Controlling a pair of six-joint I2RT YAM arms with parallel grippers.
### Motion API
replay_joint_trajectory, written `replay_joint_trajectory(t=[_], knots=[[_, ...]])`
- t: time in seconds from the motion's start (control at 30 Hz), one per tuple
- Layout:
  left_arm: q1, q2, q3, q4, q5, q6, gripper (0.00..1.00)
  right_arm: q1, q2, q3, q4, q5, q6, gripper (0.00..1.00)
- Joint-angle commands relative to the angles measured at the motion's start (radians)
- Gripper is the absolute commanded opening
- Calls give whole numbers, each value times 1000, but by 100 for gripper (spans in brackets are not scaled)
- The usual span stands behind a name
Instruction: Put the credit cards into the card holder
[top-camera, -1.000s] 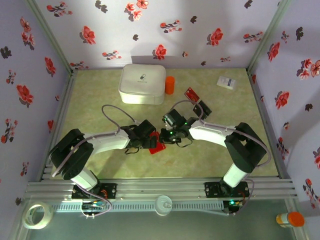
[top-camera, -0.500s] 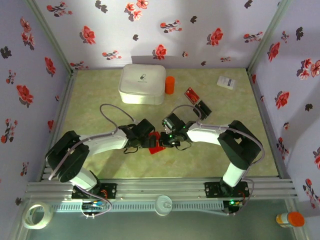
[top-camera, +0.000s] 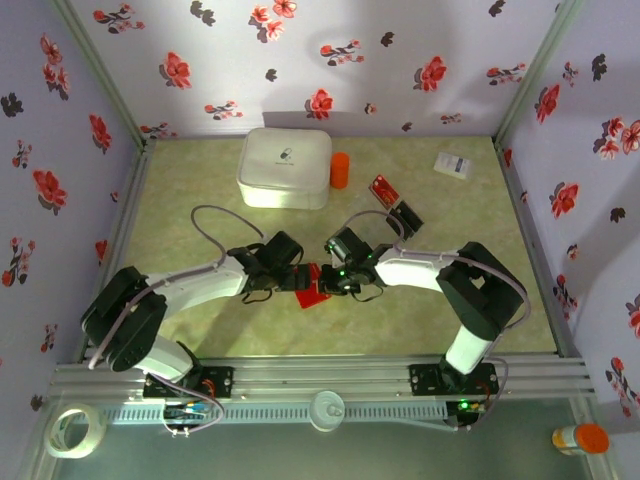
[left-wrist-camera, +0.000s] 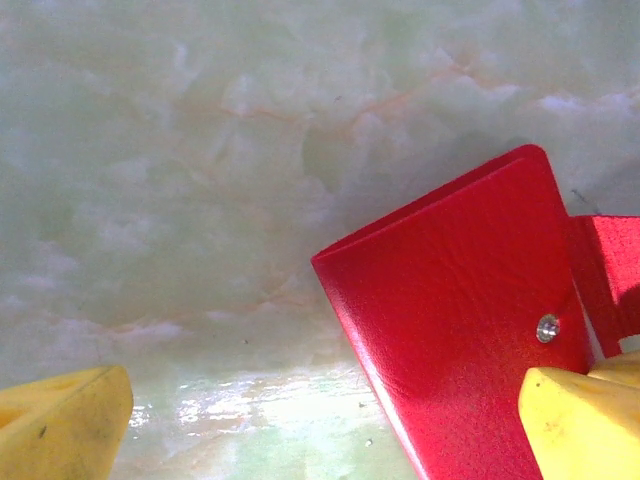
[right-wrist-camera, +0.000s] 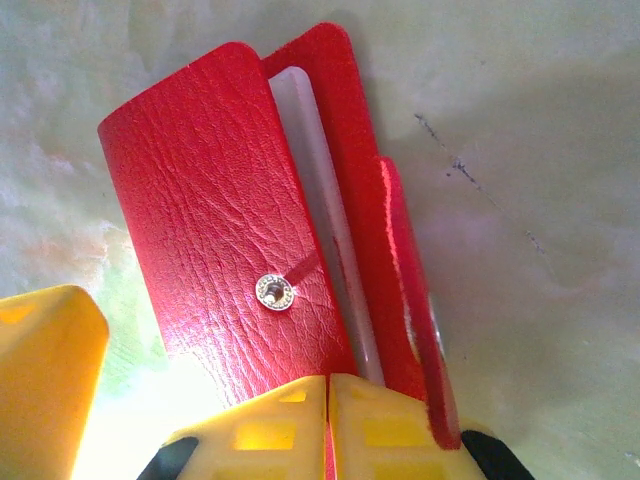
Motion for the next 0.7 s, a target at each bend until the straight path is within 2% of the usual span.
replay_joint_trajectory(t=[0.0, 0.3, 0.67], knots=[[6, 30, -12, 17, 9, 31, 100, 1, 13, -34, -34, 23, 16, 11], [5, 92, -41, 15, -21, 49, 100, 0, -12, -23, -53, 22, 15, 11], [0, 102, -50, 3, -40, 65, 100, -88, -171, 77, -254, 117, -85, 16]])
